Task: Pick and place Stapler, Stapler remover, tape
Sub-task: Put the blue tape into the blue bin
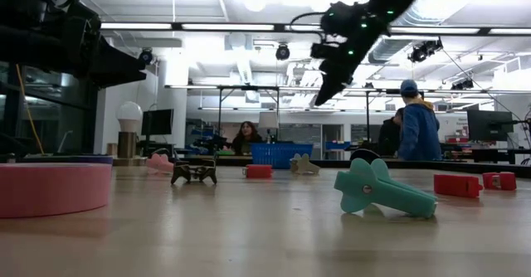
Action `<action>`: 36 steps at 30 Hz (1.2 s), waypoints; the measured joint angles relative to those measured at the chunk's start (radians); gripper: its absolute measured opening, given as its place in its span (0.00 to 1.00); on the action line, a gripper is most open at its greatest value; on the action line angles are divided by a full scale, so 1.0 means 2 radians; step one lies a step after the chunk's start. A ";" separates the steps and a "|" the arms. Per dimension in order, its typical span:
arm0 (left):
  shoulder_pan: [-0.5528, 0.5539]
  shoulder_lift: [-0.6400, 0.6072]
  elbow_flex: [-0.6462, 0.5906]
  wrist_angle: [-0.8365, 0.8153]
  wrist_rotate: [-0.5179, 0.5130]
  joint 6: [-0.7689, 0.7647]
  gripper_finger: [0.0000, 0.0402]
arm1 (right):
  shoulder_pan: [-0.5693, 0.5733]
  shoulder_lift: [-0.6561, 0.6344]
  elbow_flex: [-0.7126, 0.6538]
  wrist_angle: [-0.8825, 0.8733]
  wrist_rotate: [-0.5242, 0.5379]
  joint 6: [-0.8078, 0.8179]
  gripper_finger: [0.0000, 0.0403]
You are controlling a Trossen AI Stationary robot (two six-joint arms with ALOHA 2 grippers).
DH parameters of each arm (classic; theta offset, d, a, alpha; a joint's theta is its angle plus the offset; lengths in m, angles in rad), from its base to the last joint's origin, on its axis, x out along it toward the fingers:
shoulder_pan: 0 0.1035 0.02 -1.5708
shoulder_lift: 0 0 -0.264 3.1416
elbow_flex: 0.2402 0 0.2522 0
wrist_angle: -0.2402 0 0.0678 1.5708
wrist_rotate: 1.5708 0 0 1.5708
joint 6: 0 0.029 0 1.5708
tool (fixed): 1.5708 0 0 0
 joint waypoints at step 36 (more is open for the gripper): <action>0.000 0.257 0.128 -0.161 -0.110 -0.170 0.65 | 0.086 -0.175 -0.278 0.269 0.037 0.068 0.32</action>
